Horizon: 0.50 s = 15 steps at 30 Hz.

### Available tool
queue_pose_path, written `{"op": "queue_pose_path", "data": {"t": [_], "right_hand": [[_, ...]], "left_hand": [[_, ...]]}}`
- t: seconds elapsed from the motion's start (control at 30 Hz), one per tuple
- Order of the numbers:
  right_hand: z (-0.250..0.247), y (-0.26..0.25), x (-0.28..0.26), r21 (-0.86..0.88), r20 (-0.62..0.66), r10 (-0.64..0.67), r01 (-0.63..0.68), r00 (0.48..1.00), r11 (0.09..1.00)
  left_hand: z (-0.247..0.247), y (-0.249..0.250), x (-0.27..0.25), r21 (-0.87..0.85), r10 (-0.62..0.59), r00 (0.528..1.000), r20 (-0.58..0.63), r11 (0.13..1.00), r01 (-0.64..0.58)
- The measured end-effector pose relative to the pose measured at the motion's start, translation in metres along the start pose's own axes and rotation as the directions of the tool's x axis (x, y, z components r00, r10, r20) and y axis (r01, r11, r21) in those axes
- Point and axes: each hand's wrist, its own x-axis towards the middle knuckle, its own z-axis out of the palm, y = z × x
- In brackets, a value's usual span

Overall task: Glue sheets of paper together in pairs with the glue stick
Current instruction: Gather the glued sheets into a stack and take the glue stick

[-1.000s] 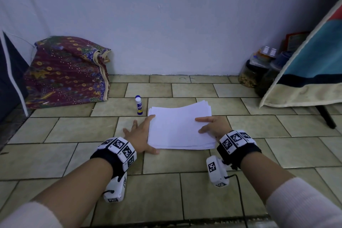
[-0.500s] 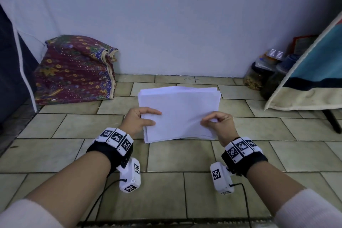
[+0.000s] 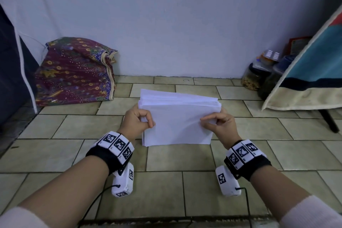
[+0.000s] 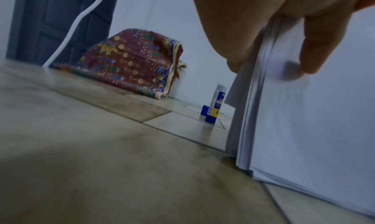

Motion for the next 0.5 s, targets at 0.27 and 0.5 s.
{"op": "queue_pose_path", "data": {"t": [0.27,0.5], "right_hand": [[0.001,-0.002,-0.01,-0.046,0.109,0.023,-0.018,0.994,0.999],[0.005,-0.003,-0.01,-0.028,0.089,0.005,-0.002,0.996,1.0]], "left_hand": [[0.002,0.003,-0.015,-0.005,-0.093,0.984,0.15,0.995,0.095],[-0.001,0.004,-0.015,-0.039,-0.053,0.998,0.044,0.998,0.055]]}}
